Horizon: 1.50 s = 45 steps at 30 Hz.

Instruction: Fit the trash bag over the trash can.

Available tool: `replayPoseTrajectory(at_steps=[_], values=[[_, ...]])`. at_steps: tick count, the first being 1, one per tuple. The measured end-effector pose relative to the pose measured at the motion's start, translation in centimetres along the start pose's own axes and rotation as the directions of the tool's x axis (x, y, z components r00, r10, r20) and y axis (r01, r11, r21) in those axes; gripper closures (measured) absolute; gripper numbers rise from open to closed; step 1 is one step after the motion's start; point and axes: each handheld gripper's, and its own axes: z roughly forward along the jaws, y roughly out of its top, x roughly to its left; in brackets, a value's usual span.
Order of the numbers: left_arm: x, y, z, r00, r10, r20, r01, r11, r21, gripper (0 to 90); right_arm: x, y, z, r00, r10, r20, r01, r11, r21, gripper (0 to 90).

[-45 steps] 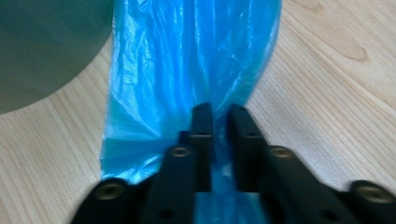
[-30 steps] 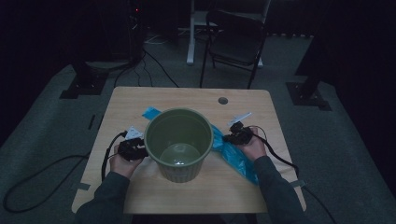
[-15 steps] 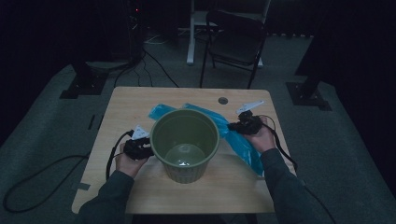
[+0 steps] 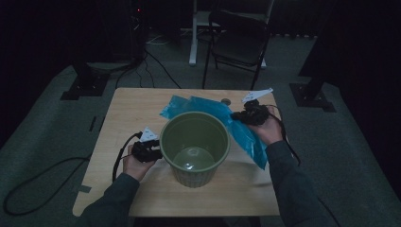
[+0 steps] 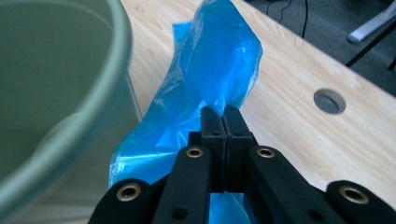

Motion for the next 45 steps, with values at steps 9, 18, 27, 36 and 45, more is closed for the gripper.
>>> replayPoseTrajectory(at_steps=[9, 18, 27, 36, 45], values=[[-0.1, 0.0, 0.0, 0.9999, 0.007, 0.007, -0.007, 1.0, -0.001, 56.0, 0.8, 2.8, -1.3, 0.9992, -0.039, -0.002, 0.039, 0.9986, -0.037, 89.9], [0.0, 0.0, 0.0, 0.9999, 0.013, 0.007, -0.013, 0.9999, 0.002, 55.3, 2.6, 6.0, -1.7, 0.9957, -0.084, -0.039, 0.08, 0.9926, -0.091, 90.0], [0.0, -0.1, -0.1, 0.9998, 0.014, 0.014, -0.014, 0.9999, 0.002, 55.2, 5.0, 8.6, -0.8, 0.9866, -0.145, -0.076, 0.136, 0.985, -0.106, 90.0], [0.1, -0.1, -0.1, 0.9998, 0.012, 0.013, -0.012, 0.9999, -0.001, 55.2, 8.1, 11.1, 1.1, 0.9686, -0.209, -0.135, 0.194, 0.9745, -0.112, 89.9], [0.2, -0.2, -0.4, 0.9999, 0.014, 0.007, -0.014, 0.9998, -0.013, 55.2, 11.1, 13.2, 3.0, 0.948, -0.256, -0.189, 0.233, 0.963, -0.135, 89.9]])
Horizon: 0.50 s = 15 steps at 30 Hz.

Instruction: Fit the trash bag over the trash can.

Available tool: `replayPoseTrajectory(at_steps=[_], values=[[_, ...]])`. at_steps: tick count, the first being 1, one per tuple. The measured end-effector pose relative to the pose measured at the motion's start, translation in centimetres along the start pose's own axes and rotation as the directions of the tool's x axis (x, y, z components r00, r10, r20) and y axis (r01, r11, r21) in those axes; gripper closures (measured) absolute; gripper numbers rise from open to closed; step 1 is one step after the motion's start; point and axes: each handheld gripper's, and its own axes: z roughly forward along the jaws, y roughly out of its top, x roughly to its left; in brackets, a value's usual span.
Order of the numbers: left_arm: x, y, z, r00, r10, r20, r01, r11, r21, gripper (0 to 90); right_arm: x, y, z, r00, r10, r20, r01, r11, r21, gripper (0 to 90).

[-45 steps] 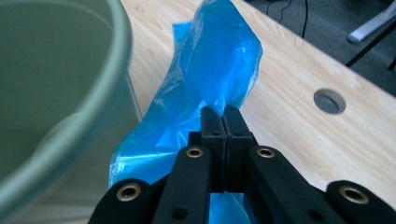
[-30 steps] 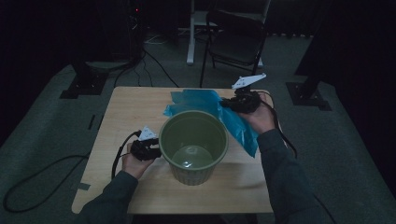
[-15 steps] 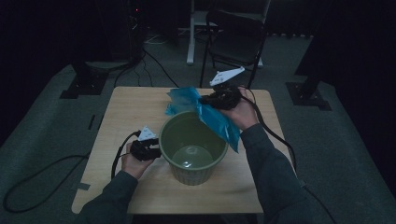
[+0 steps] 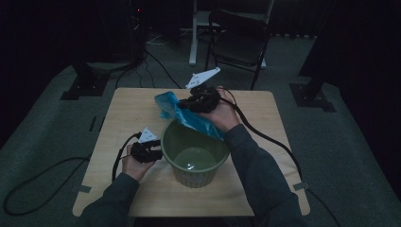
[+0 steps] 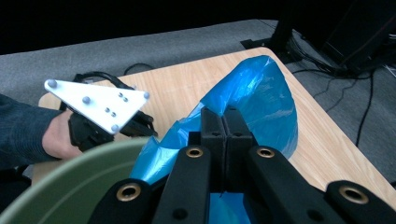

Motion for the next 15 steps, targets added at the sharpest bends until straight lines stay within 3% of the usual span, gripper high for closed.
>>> replayPoseTrajectory(at_steps=[10, 12, 15], values=[[0.3, -0.1, -0.3, 1.0, -0.006, -0.005, 0.006, 1.0, -0.006, 55.2, 1.8, 2.1, 1.8, 0.9977, -0.022, -0.064, 0.02, 0.9993, -0.031, 89.9], [0.4, -0.2, -0.6, 0.9999, -0.008, -0.009, 0.008, 0.9999, -0.013, 55.2, 2.0, 2.1, 1.9, 0.9974, -0.04, -0.06, 0.039, 0.999, -0.021, 89.9], [0.6, -0.3, -0.8, 0.9998, -0.018, -0.013, 0.017, 0.9997, -0.02, 55.2, 1.8, 1.3, 1.8, 0.998, -0.027, -0.057, 0.027, 0.9996, -0.013, 89.9]])
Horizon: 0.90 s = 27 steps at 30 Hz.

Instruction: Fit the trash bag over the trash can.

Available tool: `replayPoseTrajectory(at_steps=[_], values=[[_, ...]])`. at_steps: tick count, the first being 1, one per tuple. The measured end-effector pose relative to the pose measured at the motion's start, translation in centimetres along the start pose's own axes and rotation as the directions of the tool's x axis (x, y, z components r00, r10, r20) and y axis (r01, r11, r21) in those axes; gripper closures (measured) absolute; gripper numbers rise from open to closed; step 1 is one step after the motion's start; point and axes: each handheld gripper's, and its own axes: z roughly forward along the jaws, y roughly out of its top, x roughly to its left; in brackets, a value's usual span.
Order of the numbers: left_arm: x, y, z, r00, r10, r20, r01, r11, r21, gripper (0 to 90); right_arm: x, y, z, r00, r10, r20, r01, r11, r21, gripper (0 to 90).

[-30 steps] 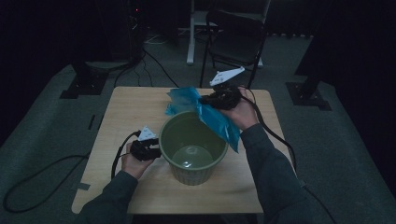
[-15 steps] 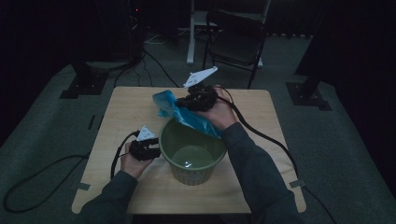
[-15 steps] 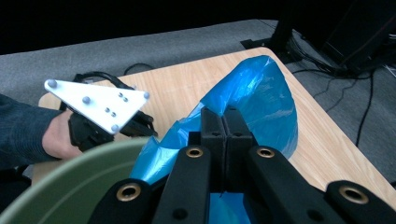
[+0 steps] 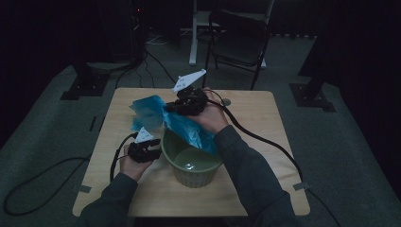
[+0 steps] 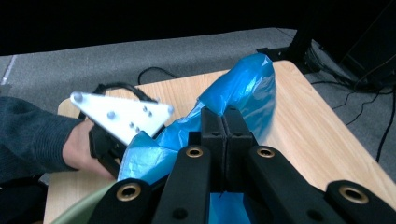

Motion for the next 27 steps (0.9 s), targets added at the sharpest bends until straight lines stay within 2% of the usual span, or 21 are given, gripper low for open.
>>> replayPoseTrajectory(at_steps=[5, 8, 12, 15, 19, 22, 23, 24, 27], values=[[0.4, -0.1, -0.6, 0.9996, -0.018, -0.02, 0.017, 0.9996, -0.023, 55.3, -0.3, -1.5, -0.6, 0.9998, 0.007, 0.021, -0.007, 0.9996, 0.026, 89.9], [0.5, 0.0, -0.8, 0.9994, -0.022, -0.027, 0.021, 0.9992, -0.033, 55.2, -0.2, -1.9, -0.9, 0.9996, 0.003, 0.028, -0.004, 0.9997, 0.024, 89.9], [0.6, 0.0, -1.5, 0.9984, -0.025, -0.05, 0.022, 0.9975, -0.068, 55.3, -0.8, -3.6, -1.6, 0.9985, 0.033, 0.043, -0.035, 0.999, 0.028, 89.9], [0.7, 0.0, -2.1, 0.9966, -0.03, -0.077, 0.022, 0.9953, -0.095, 55.3, -0.9, -4.4, -2.0, 0.9984, 0.042, 0.039, -0.043, 0.9987, 0.027, 89.9], [1.0, 0.0, -2.7, 0.9923, -0.055, -0.111, 0.04, 0.9902, -0.134, 55.0, -1.1, -5.4, -2.5, 0.9974, 0.063, 0.035, -0.064, 0.9976, 0.026, 89.9], [1.1, 0.0, -3.2, 0.987, -0.06, -0.149, 0.035, 0.9857, -0.165, 54.7, -1.0, -5.7, -2.6, 0.9976, 0.063, 0.029, -0.064, 0.9976, 0.028, 89.9], [1.1, 0.0, -3.2, 0.987, -0.06, -0.149, 0.035, 0.9857, -0.165, 54.2, -1.0, -5.7, -2.6, 0.9976, 0.063, 0.029, -0.064, 0.9976, 0.028, 89.9], [1.0, 0.1, -3.6, 0.9815, -0.063, -0.181, 0.028, 0.9817, -0.188, 54.2, -0.9, -5.9, -2.7, 0.9976, 0.065, 0.025, -0.065, 0.9975, 0.028, 89.9], [1.0, 0.2, -4.1, 0.976, -0.077, -0.204, 0.031, 0.9744, -0.223, 53.8, -0.7, -6.6, -3.0, 0.9974, 0.067, 0.025, -0.068, 0.9968, 0.041, 89.9]])
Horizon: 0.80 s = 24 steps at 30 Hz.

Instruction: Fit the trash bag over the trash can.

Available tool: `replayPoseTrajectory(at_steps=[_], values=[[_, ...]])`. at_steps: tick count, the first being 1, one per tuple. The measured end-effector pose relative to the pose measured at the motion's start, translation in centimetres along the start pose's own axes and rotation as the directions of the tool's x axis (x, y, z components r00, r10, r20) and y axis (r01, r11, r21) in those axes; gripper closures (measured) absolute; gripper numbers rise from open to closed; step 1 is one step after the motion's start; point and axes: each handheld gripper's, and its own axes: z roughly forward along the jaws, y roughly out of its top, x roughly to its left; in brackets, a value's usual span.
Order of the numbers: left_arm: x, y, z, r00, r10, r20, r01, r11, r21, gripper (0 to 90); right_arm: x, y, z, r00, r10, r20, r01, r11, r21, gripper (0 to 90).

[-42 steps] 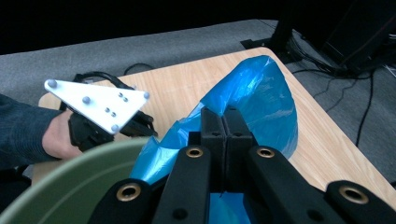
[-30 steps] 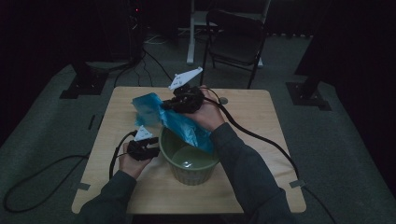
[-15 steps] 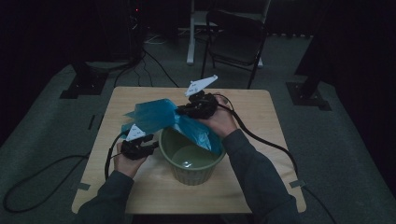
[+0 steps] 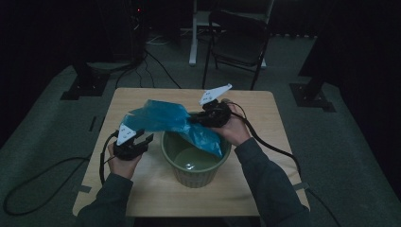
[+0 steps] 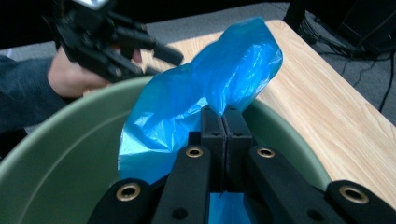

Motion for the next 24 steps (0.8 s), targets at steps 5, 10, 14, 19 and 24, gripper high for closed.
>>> replayPoseTrajectory(at_steps=[5, 10, 14, 19, 24], values=[[0.1, 0.2, 0.1, 1.0, -0.006, 0.003, 0.006, 1.0, -0.007, 51.2, 0.3, -0.1, -0.2, 0.9999, -0.003, -0.016, 0.003, 1.0, -0.001, 89.8], [-0.6, 0.7, 1.4, 0.999, 0.042, 0.011, -0.043, 0.9988, 0.025, 50.1, 0.4, 0.0, -0.2, 0.9995, 0.0, -0.03, 0.0, 1.0, -0.002, 89.8], [-0.9, 1.1, 2.2, 0.9987, 0.05, 0.007, -0.05, 0.9977, 0.047, 59.1, 0.5, -0.2, -0.3, 0.9997, -0.011, -0.022, 0.011, 0.9999, 0.011, 89.8], [-0.3, 2.0, 2.0, 0.999, 0.0, 0.045, -0.001, 0.9995, 0.031, 83.0, 0.7, -1.0, -0.4, 0.9997, -0.015, -0.018, 0.015, 0.9995, 0.029, 89.7], [-0.4, 3.1, 1.4, 0.996, -0.011, 0.089, 0.012, 0.9999, -0.008, 89.9, 0.4, -2.6, -0.5, 1.0, 0.006, -0.007, -0.006, 0.9989, 0.047, 89.7]])
